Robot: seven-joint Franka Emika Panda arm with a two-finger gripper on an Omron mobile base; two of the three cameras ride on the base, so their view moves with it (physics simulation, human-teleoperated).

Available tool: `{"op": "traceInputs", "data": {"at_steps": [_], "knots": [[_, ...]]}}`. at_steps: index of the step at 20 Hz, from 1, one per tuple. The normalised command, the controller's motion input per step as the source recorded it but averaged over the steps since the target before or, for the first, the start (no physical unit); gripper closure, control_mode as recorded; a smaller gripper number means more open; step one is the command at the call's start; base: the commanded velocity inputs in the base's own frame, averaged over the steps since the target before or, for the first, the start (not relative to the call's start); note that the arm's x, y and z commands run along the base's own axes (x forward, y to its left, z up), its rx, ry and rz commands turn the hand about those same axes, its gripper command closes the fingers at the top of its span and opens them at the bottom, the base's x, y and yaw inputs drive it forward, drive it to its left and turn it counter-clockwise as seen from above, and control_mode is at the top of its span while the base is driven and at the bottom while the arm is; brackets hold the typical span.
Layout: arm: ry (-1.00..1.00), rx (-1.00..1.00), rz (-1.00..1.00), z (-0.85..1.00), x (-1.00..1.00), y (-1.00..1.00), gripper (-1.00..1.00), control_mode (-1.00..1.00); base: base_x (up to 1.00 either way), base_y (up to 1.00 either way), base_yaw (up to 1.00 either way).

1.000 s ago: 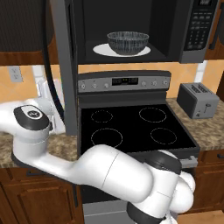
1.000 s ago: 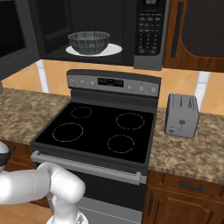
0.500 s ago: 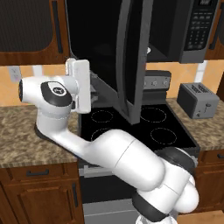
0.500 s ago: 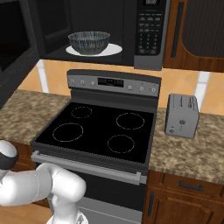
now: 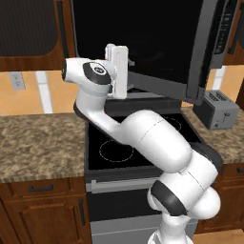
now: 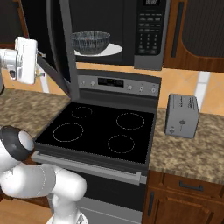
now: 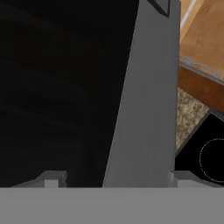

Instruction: Pick the bell pepper from the sink and place it in the bowl. Then pick the bowl and place it in the microwave. Then close the microwave door and press the start button.

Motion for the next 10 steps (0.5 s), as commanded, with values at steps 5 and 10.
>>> {"op": "traceInputs", "data": {"at_steps": [5, 10], "knots": [[0.06, 0.0, -0.01, 0.13, 1.0, -1.0, -1.0, -1.0, 0.0, 0.0, 0.0], [0.0, 0.0, 0.1, 0.04, 1.0, -0.61, -1.0, -1.0, 0.0, 0.0, 0.0]]}}
